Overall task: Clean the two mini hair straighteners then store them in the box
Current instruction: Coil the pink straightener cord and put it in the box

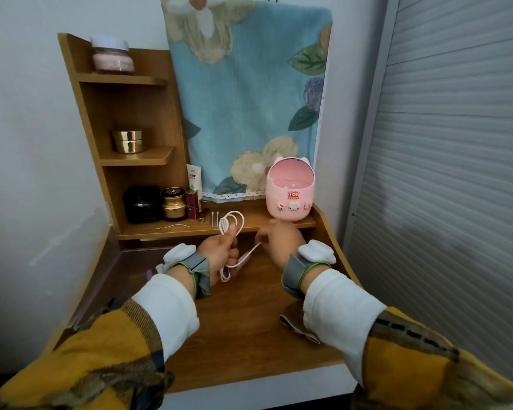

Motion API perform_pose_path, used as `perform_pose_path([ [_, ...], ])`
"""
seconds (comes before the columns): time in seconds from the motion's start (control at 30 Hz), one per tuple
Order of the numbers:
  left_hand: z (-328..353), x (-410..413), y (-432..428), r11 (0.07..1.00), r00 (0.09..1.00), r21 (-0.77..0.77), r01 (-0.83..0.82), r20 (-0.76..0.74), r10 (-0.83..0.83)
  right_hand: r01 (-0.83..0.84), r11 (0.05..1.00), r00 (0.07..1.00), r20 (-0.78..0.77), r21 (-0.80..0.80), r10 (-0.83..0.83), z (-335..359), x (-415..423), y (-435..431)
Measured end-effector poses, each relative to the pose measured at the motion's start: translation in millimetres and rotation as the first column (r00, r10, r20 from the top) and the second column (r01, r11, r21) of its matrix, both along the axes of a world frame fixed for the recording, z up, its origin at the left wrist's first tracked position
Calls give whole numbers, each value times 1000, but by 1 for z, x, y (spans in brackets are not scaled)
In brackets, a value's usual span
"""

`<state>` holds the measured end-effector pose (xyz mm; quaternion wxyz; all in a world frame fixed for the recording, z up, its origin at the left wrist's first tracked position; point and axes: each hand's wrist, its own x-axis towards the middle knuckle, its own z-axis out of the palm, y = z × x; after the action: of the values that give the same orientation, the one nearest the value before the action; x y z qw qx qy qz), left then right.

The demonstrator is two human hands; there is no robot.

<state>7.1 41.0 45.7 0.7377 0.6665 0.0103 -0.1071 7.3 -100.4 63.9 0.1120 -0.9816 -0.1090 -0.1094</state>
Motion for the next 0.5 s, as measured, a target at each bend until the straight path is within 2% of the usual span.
perform_pose_path([
  [0.1,4,-8,-3,982,996,184,37,69,-51,-114,981,965,251,159,71,-1,-5,6],
  [0.17,5,-11,-4,948,985,291,127,80,-156,-173,964,949,298,204,107,3,-3,7],
  [0.23,5,-10,-3,912,964,346,218,69,-256,-202,964,950,276,175,149,9,-2,7],
  [0.3,4,-8,2,913,957,312,262,34,-287,-271,934,938,283,234,201,11,-2,4],
  [0.4,2,-8,4,933,966,258,251,-8,-257,-356,778,929,289,517,232,7,-9,3],
  [0.5,3,-11,-1,986,991,103,132,-28,-130,-289,664,950,291,690,112,0,-12,4],
])
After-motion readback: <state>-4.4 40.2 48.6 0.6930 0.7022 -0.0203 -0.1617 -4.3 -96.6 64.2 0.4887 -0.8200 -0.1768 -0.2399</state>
